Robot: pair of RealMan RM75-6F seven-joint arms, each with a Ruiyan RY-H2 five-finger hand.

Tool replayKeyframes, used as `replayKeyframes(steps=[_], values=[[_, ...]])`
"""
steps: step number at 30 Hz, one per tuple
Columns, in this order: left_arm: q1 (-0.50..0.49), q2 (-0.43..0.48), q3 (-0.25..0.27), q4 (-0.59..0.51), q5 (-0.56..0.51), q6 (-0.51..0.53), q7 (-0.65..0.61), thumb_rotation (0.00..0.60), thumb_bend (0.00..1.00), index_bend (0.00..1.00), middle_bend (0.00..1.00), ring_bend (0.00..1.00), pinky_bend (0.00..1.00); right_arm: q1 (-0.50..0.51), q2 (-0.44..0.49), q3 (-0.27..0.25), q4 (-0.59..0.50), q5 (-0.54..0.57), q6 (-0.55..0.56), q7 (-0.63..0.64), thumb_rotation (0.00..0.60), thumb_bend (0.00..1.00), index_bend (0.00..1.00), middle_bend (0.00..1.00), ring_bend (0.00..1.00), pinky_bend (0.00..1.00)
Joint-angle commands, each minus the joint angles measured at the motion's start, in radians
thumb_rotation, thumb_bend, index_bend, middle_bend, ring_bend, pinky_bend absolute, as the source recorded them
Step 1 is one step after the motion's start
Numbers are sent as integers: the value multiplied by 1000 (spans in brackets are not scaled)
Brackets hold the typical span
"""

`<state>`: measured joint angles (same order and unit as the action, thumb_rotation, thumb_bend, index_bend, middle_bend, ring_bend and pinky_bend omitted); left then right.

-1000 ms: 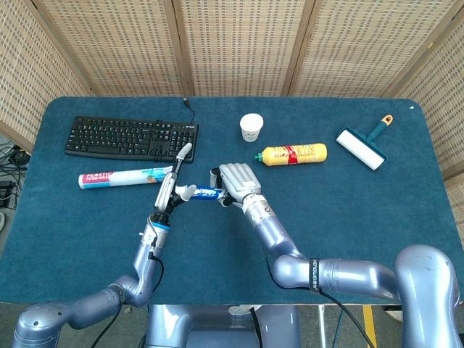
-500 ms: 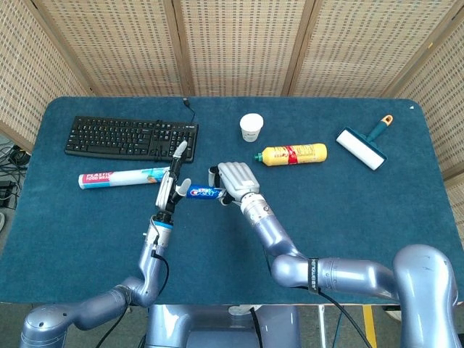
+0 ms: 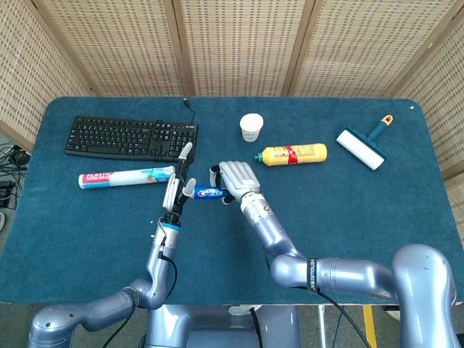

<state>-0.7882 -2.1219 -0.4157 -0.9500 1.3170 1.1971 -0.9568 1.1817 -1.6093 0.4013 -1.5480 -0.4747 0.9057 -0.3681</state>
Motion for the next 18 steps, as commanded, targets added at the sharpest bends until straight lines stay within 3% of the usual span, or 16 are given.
replayKeyframes(steps=[1, 18], values=[[-15, -2, -16, -15, -5, -8, 14, 160, 0, 0, 0, 0, 0, 2, 3, 0, -7, 3, 5, -1, 600, 717, 727, 707, 619, 788], [-8, 16, -32, -47, -23, -17, 44, 162, 0, 0, 0, 0, 0, -1, 25, -3, -29, 6, 27, -6, 600, 717, 727, 707, 619, 788]])
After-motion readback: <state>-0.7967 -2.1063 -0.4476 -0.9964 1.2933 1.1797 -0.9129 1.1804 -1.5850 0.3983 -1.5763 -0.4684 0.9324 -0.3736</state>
